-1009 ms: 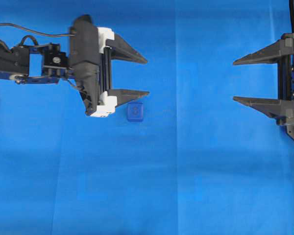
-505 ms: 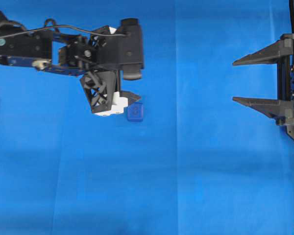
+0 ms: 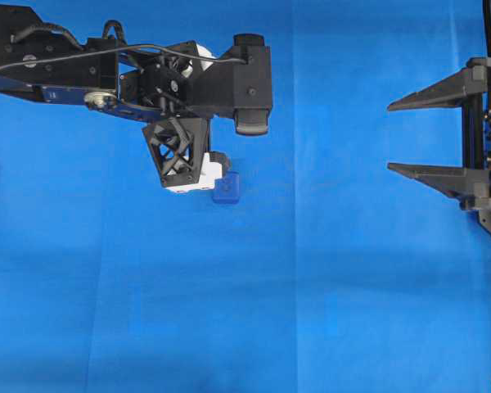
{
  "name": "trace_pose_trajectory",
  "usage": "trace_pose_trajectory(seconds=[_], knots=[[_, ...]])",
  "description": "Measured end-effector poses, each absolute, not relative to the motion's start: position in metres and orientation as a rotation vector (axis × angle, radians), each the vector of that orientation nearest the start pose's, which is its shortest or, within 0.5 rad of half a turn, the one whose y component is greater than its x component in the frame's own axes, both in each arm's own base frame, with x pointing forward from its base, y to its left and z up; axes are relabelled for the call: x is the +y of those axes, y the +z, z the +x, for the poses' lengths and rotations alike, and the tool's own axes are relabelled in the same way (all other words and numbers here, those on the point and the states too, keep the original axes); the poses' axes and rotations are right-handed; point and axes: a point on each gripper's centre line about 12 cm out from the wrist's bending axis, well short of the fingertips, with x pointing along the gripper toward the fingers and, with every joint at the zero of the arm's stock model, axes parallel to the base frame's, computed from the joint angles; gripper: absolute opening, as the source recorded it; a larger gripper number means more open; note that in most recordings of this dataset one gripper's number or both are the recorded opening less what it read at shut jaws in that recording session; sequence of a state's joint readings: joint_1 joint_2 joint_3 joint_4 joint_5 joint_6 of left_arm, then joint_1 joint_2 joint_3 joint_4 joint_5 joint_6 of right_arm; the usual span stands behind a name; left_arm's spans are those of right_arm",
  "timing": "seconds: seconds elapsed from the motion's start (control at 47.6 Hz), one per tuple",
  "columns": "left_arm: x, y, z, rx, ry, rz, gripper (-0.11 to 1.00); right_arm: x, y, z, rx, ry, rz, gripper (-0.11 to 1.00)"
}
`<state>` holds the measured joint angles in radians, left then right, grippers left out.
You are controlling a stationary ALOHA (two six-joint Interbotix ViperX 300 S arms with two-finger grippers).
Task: Handover the blue block to the right arm after grasping it with the left arm, then place it in the designated position.
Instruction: 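Lower the left gripper around the blue cube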
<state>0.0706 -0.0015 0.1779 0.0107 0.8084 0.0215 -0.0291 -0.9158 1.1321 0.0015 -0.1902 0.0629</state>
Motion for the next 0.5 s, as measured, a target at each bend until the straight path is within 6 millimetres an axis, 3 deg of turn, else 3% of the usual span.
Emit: trace_pose_trajectory(seconds=[0.505], knots=[[0.0305, 0.2760, 0.4187, 0.985, 0.057, -0.003, 0.92, -0.0061, 0.2883, 0.2094, 0.036, -0.030, 0.063, 0.97]])
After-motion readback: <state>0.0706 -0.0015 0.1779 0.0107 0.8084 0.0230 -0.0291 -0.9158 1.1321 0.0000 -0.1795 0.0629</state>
